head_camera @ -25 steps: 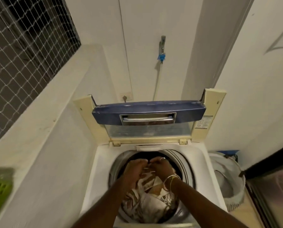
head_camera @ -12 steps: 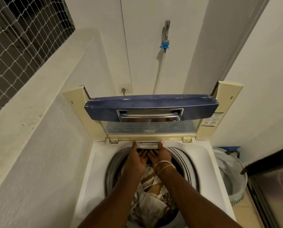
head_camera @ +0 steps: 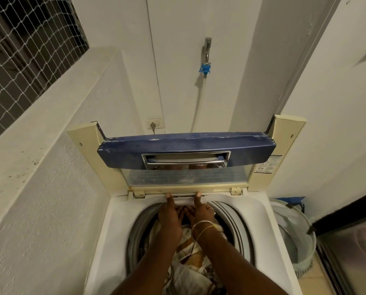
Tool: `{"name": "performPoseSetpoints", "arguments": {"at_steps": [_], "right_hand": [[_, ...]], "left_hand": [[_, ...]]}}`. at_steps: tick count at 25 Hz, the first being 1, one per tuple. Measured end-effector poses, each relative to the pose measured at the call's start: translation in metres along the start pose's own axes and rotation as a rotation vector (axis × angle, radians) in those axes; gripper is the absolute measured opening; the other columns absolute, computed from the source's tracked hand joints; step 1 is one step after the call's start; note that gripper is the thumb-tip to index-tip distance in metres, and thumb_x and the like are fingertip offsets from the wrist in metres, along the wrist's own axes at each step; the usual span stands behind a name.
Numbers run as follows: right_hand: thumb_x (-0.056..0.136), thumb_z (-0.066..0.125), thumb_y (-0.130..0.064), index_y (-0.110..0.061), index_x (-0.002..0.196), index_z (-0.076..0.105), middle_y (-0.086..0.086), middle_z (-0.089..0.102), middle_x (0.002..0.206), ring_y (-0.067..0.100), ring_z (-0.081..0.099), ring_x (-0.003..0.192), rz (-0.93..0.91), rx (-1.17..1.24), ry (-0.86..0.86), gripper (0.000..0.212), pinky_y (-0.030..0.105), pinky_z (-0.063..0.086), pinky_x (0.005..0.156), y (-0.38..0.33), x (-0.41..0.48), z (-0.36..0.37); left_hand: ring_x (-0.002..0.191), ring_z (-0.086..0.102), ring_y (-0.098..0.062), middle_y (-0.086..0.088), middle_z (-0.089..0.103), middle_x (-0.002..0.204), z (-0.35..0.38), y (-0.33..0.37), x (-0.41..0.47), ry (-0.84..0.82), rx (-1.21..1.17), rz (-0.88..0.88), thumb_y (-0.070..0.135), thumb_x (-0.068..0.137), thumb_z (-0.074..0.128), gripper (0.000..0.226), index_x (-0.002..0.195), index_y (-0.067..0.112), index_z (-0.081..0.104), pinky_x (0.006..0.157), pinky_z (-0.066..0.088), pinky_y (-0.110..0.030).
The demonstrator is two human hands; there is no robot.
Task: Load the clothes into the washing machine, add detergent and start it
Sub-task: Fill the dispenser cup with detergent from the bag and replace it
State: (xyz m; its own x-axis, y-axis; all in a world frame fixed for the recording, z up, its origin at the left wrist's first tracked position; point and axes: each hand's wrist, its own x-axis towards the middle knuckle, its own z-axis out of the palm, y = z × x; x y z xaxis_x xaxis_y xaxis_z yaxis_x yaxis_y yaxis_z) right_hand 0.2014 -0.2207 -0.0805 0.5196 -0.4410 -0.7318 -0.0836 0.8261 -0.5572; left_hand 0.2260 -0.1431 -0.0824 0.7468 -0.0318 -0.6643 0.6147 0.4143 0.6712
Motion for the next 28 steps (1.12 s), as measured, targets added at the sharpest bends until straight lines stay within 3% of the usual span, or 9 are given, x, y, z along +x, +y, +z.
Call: {"name": "performPoseSetpoints", "arguments": {"at_steps": [3,6,11,13,16,20,24,28], "right_hand": [[0.087,0.072,-0.025,-0.005,0.113,0.05,0.022,0.063,0.11,0.039,0.066,0.1,-0.021,0.007,-0.003,0.04,0.044,0.058,0.076,-0.001,-0.004,-0.002],[0.088,0.071,-0.02,-0.004,0.125,0.049,0.026,0.062,0.117,0.039,0.065,0.1,-0.014,0.002,-0.009,0.045,0.041,0.058,0.067,0.002,-0.007,-0.007],[0.095,0.06,-0.008,-0.021,0.133,0.044,0.025,0.056,0.124,0.04,0.063,0.098,-0.029,-0.038,-0.051,0.043,0.039,0.057,0.06,0.002,-0.015,-0.022],[0.096,0.057,-0.005,-0.017,0.139,0.044,0.027,0.056,0.126,0.043,0.062,0.101,-0.014,-0.082,-0.063,0.047,0.038,0.058,0.057,0.004,-0.018,-0.028],[0.097,0.056,-0.005,-0.006,0.134,0.05,0.029,0.061,0.118,0.044,0.064,0.098,-0.032,-0.169,-0.067,0.038,0.041,0.059,0.062,0.009,-0.016,-0.033],[0.094,0.059,-0.006,0.002,0.126,0.055,0.025,0.065,0.101,0.038,0.065,0.087,-0.03,-0.25,-0.045,0.033,0.036,0.057,0.057,0.0,-0.012,-0.038],[0.09,0.068,-0.012,0.004,0.124,0.056,0.028,0.064,0.1,0.036,0.066,0.083,-0.086,-0.266,-0.025,0.04,0.035,0.058,0.058,0.006,-0.012,-0.04],[0.086,0.075,-0.019,0.005,0.103,0.064,0.025,0.065,0.091,0.033,0.066,0.077,-0.173,-0.285,-0.048,0.031,0.036,0.058,0.061,0.009,-0.016,-0.044]], "left_hand": [[0.093,0.072,-0.031,-0.018,0.074,0.103,-0.003,0.002,-0.004,-0.026,0.019,0.016,0.047,0.097,0.057,0.046,0.115,0.005,0.064,0.071,0.056,-0.038],[0.094,0.07,-0.032,-0.02,0.072,0.106,-0.007,0.0,-0.012,-0.041,0.025,0.004,0.041,0.101,0.053,0.043,0.122,0.004,0.062,0.073,0.055,-0.039],[0.1,0.067,-0.034,-0.021,0.069,0.112,-0.015,-0.004,-0.029,-0.065,0.079,0.046,0.038,0.105,0.042,0.042,0.126,0.005,0.059,0.079,0.054,-0.041],[0.104,0.066,-0.036,-0.022,0.067,0.115,-0.021,-0.01,-0.03,-0.059,0.113,0.055,0.038,0.106,0.039,0.044,0.129,0.005,0.057,0.086,0.053,-0.044],[0.112,0.064,-0.037,-0.023,0.064,0.124,-0.027,-0.013,-0.034,-0.041,0.145,0.093,0.037,0.106,0.039,0.045,0.137,0.006,0.053,0.094,0.053,-0.047],[0.105,0.067,-0.034,-0.023,0.067,0.117,-0.023,-0.006,-0.048,-0.046,0.151,0.109,0.033,0.107,0.039,0.04,0.129,0.006,0.058,0.08,0.055,-0.04],[0.098,0.069,-0.034,-0.021,0.071,0.108,-0.023,-0.003,-0.05,0.004,0.137,0.077,0.033,0.105,0.046,0.036,0.122,0.006,0.063,0.081,0.057,-0.041],[0.089,0.07,-0.03,-0.017,0.071,0.101,-0.022,-0.001,-0.05,0.031,0.149,0.048,0.035,0.103,0.05,0.03,0.11,0.01,0.064,0.067,0.055,-0.034]]}}
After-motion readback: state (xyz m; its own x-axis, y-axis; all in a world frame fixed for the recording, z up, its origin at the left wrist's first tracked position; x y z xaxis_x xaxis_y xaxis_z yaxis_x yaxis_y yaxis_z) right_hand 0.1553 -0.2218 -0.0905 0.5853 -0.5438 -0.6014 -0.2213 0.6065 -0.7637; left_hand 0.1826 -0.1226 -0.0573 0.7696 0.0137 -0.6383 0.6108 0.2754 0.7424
